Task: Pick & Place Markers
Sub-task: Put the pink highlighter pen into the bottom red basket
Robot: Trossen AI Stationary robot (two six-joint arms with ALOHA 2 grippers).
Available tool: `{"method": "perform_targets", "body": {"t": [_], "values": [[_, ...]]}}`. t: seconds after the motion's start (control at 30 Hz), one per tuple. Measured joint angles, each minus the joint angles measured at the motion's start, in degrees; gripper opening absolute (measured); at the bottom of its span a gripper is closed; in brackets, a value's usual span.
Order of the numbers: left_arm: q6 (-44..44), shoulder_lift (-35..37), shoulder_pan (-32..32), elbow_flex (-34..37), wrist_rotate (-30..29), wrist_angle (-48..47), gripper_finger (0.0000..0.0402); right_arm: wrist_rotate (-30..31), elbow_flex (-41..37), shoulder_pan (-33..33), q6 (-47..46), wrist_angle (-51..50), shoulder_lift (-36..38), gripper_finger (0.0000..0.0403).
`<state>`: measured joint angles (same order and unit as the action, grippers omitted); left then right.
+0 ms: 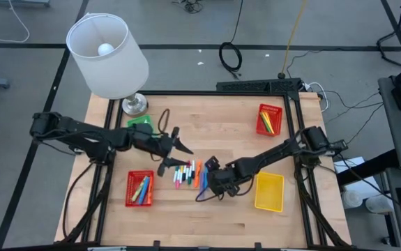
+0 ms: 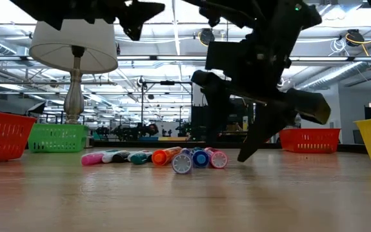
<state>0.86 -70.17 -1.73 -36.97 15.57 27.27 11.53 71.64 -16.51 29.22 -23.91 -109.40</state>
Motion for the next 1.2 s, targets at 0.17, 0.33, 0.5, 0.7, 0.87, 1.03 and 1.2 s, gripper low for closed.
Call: {"method": "perform_targets", "body": {"t": [0.17, 0.33, 0.5, 0.7, 0.87, 1.03, 1.2], "values": [[1.11, 4.71, 1.64, 1.61, 0.0, -1.47, 0.0205, -5.3, 0.0, 2.36, -0.18, 0.16, 0.06, 0.0251], [1.66, 8.59, 3.22, 2.35, -0.03, -3.24, 0.0205, -12.93, 0.0, 5.19, -3.11, 0.51, 0.06, 0.0251], [1.68, 9.16, 3.45, 2.36, -0.24, -3.23, 0.0205, -18.18, 0.04, 7.85, -4.55, 2.15, -1.91, 0.0251], [1.48, 9.1, 3.74, 2.34, -1.32, -5.82, 0.0205, -17.46, 0.3, 8.03, -4.2, -3.71, -3.46, 0.025], [1.64, 9.05, 3.69, 2.34, -1.57, -7.35, 0.0205, -17.37, 0.2, 7.94, -8.46, -9.17, -3.64, 0.0227], [3.1, 9.05, 3.69, 2.34, -3.62, -6.42, 0.0205, -17.27, -0.18, 7.65, -8.85, -12.01, -3.68, 0.0185], [2.45, 9.05, 3.69, 2.32, -5.63, -5.64, 0.0205, -17.34, -3.11, 7.54, -9.08, -7.7, -3.53, 0.013]]}}
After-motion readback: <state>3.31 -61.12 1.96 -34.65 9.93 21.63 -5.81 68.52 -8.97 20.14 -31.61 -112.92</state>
